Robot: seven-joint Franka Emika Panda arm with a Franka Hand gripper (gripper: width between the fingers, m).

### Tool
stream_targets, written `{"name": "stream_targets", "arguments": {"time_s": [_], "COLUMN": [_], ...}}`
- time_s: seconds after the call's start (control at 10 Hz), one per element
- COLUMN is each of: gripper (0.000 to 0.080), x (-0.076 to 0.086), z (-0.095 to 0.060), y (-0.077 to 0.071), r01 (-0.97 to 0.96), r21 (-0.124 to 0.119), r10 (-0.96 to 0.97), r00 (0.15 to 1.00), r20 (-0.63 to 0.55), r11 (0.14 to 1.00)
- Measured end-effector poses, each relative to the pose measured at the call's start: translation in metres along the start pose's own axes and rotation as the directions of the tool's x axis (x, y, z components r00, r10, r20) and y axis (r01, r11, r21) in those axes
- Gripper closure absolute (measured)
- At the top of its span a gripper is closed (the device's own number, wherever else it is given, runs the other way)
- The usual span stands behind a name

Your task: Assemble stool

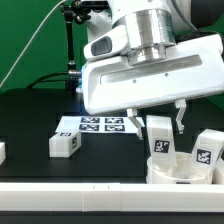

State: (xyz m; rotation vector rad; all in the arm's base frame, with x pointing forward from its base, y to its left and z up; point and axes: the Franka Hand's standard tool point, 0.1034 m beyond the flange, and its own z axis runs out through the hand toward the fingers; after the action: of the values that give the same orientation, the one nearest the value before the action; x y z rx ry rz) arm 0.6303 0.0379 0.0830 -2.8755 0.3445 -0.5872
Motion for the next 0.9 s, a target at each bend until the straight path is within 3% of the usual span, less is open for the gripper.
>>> {"name": "stream_targets", "arguments": {"time_s": [0.9], "gripper": [0.0472], "x": [0.0033], "z": [0.0054], "y": [0.0055], "r01": [0.002], "r21": [-0.022], "r10": [-0.004], "r00": [0.996], "r20": [-0.094], "r11": [1.0]}}
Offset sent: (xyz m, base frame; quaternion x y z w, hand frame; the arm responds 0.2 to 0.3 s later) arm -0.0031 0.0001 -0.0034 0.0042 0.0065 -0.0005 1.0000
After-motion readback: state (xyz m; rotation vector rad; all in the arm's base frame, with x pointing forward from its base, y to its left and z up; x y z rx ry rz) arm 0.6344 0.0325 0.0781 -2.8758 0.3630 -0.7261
